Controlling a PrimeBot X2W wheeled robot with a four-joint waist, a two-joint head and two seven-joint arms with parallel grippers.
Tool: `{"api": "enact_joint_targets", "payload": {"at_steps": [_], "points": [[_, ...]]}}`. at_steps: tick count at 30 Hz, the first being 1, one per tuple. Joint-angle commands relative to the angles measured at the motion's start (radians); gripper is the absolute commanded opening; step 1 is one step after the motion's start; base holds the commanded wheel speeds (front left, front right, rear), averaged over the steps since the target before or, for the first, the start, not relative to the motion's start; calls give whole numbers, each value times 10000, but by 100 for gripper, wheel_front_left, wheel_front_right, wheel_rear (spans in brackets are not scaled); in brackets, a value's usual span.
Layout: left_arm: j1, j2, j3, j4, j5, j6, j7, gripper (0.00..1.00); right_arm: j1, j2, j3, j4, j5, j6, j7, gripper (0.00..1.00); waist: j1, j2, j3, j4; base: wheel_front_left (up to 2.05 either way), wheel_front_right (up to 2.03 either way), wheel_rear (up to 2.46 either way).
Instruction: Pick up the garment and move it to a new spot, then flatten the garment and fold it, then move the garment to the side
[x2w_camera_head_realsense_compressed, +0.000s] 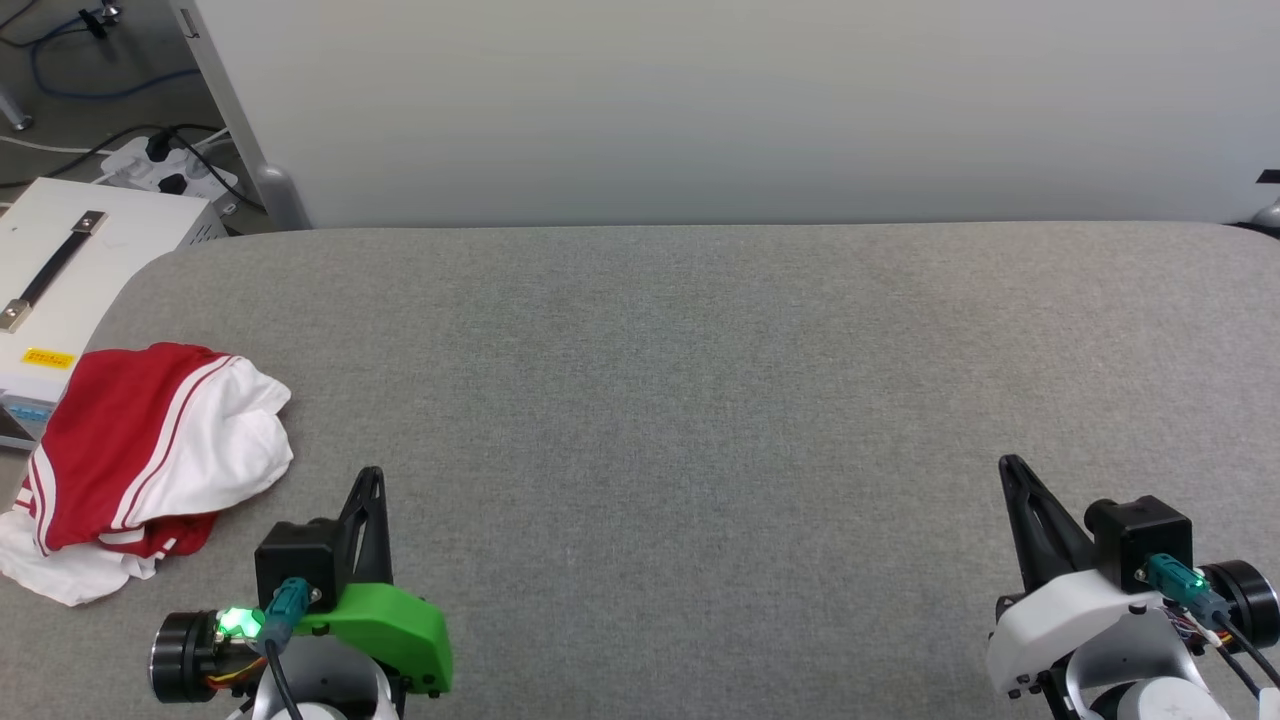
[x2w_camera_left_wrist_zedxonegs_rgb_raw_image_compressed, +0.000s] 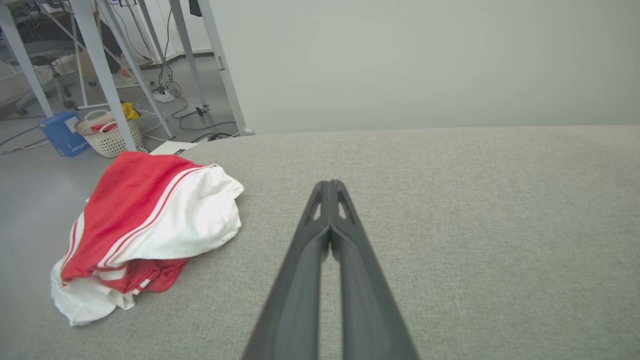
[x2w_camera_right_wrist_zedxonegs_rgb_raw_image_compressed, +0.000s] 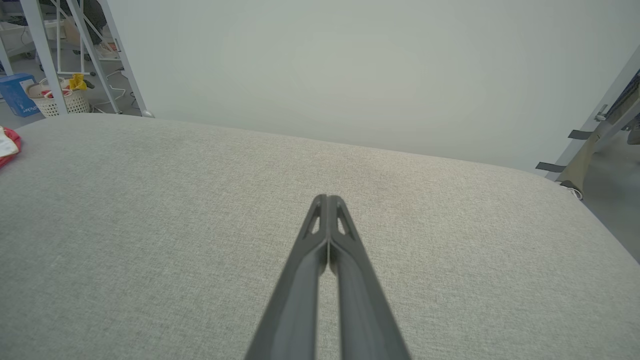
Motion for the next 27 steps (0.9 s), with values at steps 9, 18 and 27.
{"api": "enact_joint_targets", "payload": {"at_steps": [9,18,27], "points": [[-173,-45,5,-18,95,14,-7,0,-165,-3,5,18,-99,-7,28,0,0,0,0,0,0,0,0],[-173,-45,5,-18,95,14,-7,0,-165,-3,5,18,-99,-7,28,0,0,0,0,0,0,0,0],[-173,-45,5,-18,95,14,-7,0,-165,-3,5,18,-99,-7,28,0,0,0,0,0,0,0,0]]}}
